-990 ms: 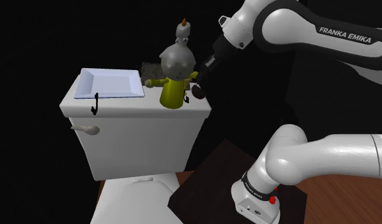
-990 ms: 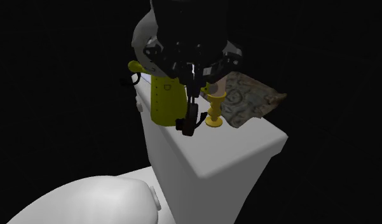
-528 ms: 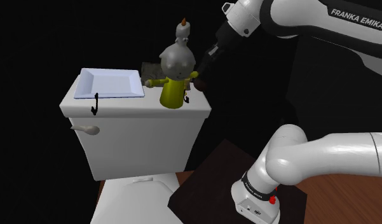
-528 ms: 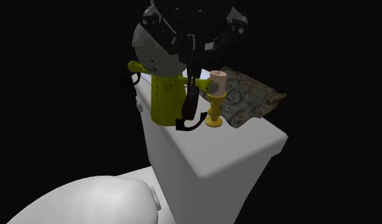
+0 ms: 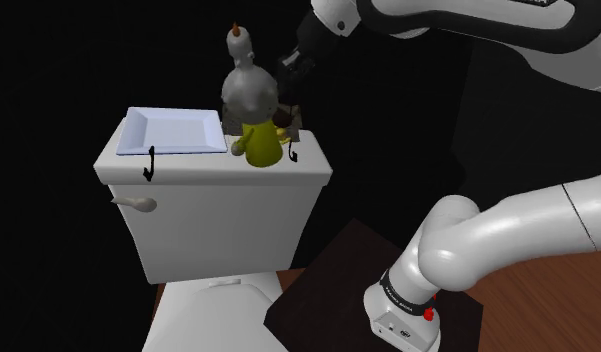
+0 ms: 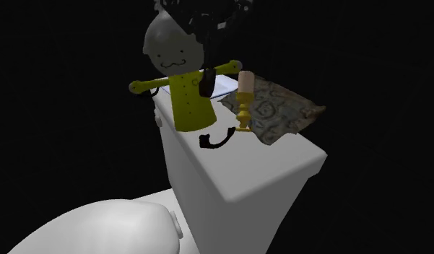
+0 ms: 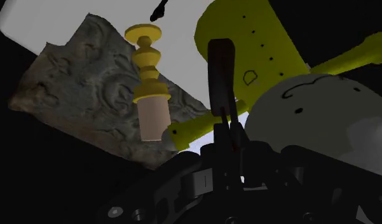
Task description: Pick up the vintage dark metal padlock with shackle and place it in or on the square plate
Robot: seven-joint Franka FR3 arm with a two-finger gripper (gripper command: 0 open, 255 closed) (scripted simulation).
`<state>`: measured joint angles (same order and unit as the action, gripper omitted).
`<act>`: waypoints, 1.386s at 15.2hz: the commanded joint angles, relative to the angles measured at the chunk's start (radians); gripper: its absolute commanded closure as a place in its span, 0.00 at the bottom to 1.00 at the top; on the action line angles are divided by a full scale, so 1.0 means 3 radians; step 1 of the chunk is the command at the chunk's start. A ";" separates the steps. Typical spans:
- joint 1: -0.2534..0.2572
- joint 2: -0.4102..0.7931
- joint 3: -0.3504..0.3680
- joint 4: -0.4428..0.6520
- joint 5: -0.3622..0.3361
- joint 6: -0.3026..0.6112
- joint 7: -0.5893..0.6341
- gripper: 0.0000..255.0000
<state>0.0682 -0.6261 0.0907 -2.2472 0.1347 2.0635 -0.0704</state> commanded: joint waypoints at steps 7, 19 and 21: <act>-0.0012 0.1036 0.0314 0.0863 -0.0127 0.0126 0.0343 1.00; 0.0097 0.2433 0.0609 0.2373 -0.0626 -0.0014 0.0863 1.00; 0.0093 0.2416 0.0607 0.2262 -0.0622 0.0081 0.0863 1.00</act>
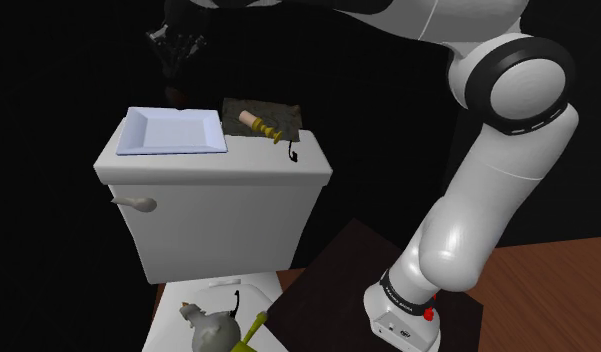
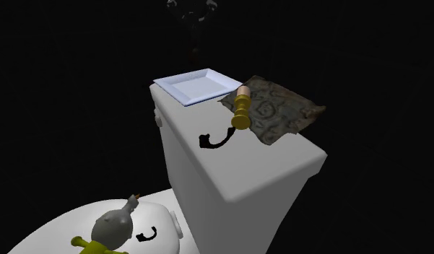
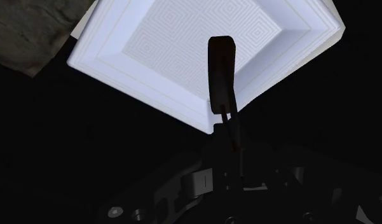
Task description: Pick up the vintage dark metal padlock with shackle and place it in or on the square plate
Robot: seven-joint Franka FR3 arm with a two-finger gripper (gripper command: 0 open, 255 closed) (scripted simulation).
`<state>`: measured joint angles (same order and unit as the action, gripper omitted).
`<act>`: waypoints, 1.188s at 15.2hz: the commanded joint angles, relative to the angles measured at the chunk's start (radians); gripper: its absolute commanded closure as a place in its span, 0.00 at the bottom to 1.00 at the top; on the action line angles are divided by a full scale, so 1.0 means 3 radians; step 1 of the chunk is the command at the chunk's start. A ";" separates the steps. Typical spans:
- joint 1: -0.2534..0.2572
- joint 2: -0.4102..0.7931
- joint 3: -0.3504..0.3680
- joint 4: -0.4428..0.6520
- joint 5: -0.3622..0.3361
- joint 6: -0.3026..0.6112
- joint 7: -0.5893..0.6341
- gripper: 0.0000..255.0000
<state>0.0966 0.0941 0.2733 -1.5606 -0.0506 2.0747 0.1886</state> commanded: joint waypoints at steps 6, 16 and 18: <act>-0.0009 -0.0013 -0.0006 -0.0332 0.0001 0.0322 0.0002 1.00; -0.0012 -0.0008 -0.0010 -0.0638 -0.0008 0.0633 0.0013 1.00; -0.0012 -0.0008 -0.0010 -0.0638 -0.0008 0.0633 0.0013 1.00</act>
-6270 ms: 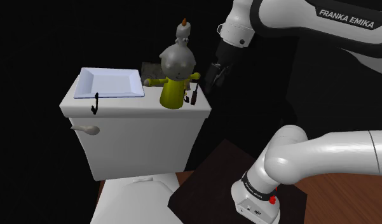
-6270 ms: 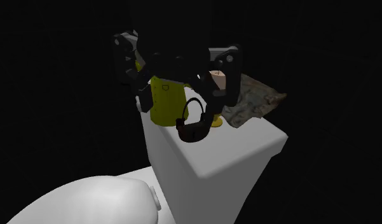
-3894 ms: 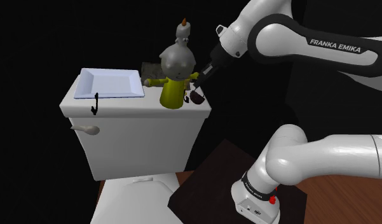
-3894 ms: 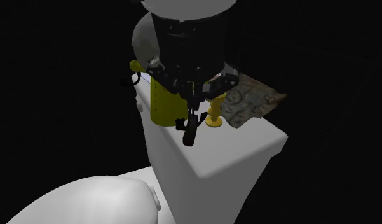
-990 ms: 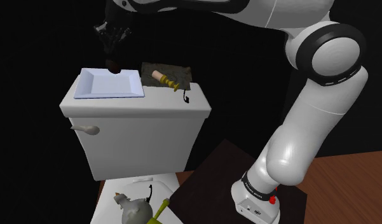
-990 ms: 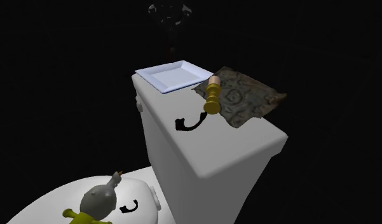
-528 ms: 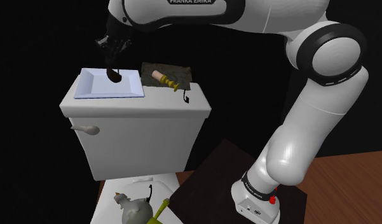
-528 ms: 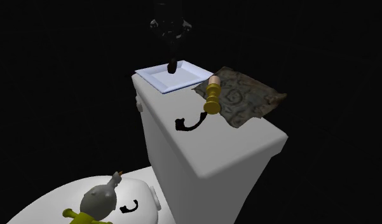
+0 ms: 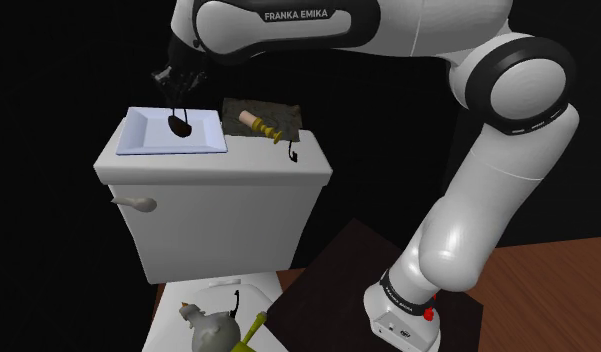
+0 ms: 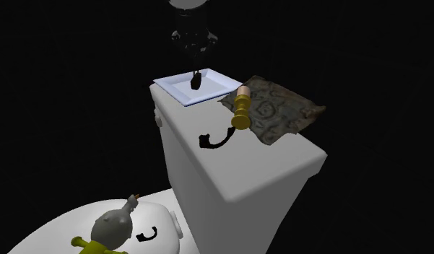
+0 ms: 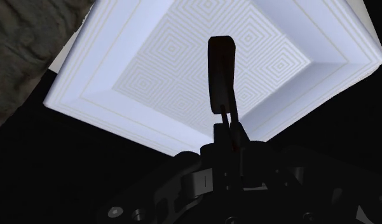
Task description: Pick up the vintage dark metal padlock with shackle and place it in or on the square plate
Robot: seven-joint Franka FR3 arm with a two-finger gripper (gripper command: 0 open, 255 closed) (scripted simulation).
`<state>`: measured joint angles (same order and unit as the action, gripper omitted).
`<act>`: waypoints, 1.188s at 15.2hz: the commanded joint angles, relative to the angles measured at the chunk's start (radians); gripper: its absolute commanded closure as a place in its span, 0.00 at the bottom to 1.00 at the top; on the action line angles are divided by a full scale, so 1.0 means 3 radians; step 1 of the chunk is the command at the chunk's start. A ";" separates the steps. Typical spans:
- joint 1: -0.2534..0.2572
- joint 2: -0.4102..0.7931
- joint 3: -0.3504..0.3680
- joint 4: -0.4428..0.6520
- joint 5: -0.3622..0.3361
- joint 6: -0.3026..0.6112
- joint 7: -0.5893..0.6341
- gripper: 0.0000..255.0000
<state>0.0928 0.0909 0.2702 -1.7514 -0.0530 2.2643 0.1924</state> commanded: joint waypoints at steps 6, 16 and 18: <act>0.0001 0.0002 0.0001 -0.0003 -0.0001 0.0001 0.0002 0.00; -0.0018 -0.0230 -0.0003 0.0103 0.0090 -0.0327 -0.0055 0.00; -0.0018 -0.0230 -0.0003 0.0103 0.0090 -0.0327 -0.0055 0.00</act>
<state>0.0873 0.0220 0.2694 -1.7207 -0.0262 2.1665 0.1760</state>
